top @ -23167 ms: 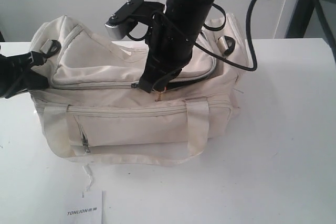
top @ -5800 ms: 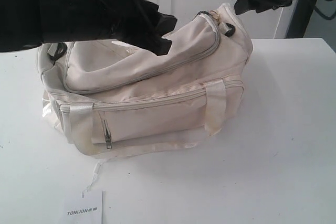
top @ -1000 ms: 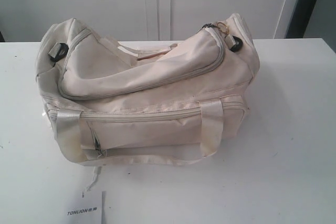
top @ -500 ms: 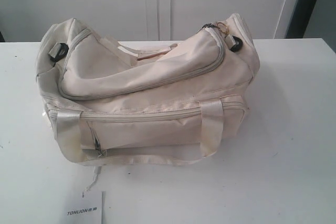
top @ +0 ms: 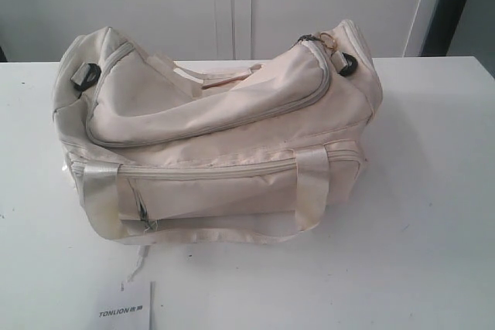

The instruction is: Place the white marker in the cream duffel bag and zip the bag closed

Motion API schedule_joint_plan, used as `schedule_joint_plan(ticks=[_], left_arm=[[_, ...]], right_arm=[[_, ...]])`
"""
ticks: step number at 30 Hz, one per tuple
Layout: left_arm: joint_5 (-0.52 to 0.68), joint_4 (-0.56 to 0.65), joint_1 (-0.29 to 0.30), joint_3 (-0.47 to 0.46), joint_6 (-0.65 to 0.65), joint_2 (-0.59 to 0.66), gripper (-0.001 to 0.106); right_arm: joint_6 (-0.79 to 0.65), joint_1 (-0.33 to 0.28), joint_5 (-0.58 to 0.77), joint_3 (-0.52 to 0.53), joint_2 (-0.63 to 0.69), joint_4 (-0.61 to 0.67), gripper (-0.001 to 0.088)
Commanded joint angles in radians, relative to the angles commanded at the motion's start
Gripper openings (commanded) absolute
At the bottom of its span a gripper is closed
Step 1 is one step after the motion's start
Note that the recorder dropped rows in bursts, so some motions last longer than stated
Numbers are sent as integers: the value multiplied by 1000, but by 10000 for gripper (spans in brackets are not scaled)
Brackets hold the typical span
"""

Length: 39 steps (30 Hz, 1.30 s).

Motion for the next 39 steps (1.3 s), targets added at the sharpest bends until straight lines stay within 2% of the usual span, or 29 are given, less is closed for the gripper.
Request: schedule_joint_plan(ticks=[6, 31, 39], left_arm=[[70, 0, 0, 1, -2, -6, 0], [67, 0, 0, 4, 11, -6, 0], [-9, -12, 0, 149, 7, -92, 0]], right_arm=[[0, 0, 22, 9, -15, 0, 0], [0, 0, 22, 9, -15, 2, 0], [0, 0, 22, 9, -15, 2, 0]])
